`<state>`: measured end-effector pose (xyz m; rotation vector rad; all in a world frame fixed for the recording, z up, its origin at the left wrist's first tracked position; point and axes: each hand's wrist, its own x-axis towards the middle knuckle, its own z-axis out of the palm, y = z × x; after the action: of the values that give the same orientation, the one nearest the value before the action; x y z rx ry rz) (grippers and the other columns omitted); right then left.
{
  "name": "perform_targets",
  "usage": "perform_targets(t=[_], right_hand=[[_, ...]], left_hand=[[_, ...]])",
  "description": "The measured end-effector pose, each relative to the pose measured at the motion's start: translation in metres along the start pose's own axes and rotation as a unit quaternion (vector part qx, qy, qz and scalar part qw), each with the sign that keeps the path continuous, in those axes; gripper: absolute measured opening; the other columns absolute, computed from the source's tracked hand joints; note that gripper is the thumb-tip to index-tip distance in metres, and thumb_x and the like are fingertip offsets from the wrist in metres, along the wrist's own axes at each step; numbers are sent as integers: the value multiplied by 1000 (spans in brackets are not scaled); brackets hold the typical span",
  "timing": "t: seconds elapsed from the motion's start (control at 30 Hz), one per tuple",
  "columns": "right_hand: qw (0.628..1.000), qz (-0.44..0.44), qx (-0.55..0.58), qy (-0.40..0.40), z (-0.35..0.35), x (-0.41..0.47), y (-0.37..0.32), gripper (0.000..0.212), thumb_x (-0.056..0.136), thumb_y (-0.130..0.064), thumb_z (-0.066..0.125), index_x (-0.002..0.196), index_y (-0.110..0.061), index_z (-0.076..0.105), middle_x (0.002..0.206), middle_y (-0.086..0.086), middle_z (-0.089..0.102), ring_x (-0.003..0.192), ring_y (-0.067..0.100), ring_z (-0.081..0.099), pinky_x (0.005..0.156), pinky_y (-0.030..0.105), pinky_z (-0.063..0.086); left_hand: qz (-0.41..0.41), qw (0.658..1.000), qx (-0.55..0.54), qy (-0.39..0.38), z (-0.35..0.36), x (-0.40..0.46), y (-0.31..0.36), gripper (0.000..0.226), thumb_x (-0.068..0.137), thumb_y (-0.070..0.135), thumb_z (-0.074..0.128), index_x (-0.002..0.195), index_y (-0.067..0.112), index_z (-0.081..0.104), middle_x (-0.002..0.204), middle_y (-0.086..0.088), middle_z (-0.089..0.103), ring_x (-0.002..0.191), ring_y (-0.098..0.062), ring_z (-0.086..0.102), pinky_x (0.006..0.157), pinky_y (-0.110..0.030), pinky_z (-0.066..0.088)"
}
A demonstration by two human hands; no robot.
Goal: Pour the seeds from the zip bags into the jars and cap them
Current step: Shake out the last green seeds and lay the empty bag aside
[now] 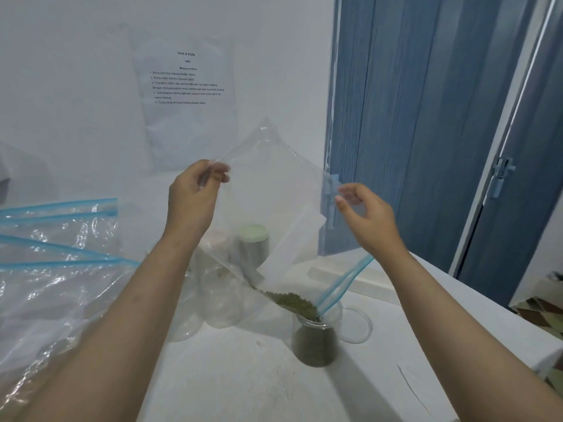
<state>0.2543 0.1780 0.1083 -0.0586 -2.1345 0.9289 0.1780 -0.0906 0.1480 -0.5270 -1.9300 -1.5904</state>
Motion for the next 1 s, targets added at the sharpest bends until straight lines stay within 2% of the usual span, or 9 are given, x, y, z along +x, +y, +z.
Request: perform_targets(t=[0.17,0.27,0.4,0.5,0.6,0.7,0.77,0.83,1.0], right_hand=[[994,-4,107,31,5,-4,-10,17,101,-15,53,101,-24,66,86,-9,68,85,5,64,74,15,46],[989,-19,135,59,6,-11,-7,19,102,-13,52,99,-25,67,85,-7,67,84,6,63,75,10,46],[985,-32,153,73,6,-19,-7,19,101,-14,53,98,-27,67,85,-9,67,84,7,64,79,13,48],[983,-25,163,81,4,-23,-6,19,102,-14,53,98,-25,67,85,-12,66,82,2,62,76,9,46],[981,-19,171,89,2,-25,-3,19,102,-14,53,98,-25,68,86,-13,66,81,-1,62,76,11,47],[981,-21,168,93,0,-26,0,19,102,-14,52,98,-25,68,85,-15,66,82,-1,62,77,14,47],[981,-20,168,93,-1,-27,3,19,102,-14,52,98,-24,68,83,-19,66,81,-1,62,77,13,47],[981,-19,171,94,-2,-28,5,18,102,-14,52,98,-22,68,83,-21,65,81,-1,62,76,11,47],[978,-20,186,98,-3,-26,8,18,102,-13,53,97,-20,68,83,-18,65,80,-1,61,75,11,45]], left_hand=[[12,1000,-5,-2,-1,-3,1,15,100,20,53,97,26,67,79,17,67,83,1,62,81,-17,45],[22,999,38,-3,-5,-5,-4,14,101,35,51,105,29,63,90,19,70,102,-3,61,95,-25,46],[60,987,146,1,-6,-15,-12,45,93,58,44,124,26,54,110,19,63,117,-12,55,118,-52,23],[57,973,223,27,-5,-26,-25,65,87,66,44,136,23,46,130,10,56,130,-17,45,120,-53,4],[36,968,241,61,-9,-35,-47,80,81,73,44,142,22,41,143,4,47,139,-19,37,119,-55,4],[-13,984,160,74,-9,-51,-69,93,78,77,53,149,19,32,151,-1,39,141,-21,35,119,-50,23],[-58,995,36,78,-3,-64,-76,94,81,65,65,152,21,23,152,0,36,139,-18,38,110,-31,38],[-119,987,-85,66,6,-74,-82,95,77,50,67,154,24,16,149,0,38,135,-18,43,99,-18,39],[-247,945,-214,-18,27,-87,-106,95,71,71,71,146,24,36,138,1,59,128,-23,56,102,-44,48]])
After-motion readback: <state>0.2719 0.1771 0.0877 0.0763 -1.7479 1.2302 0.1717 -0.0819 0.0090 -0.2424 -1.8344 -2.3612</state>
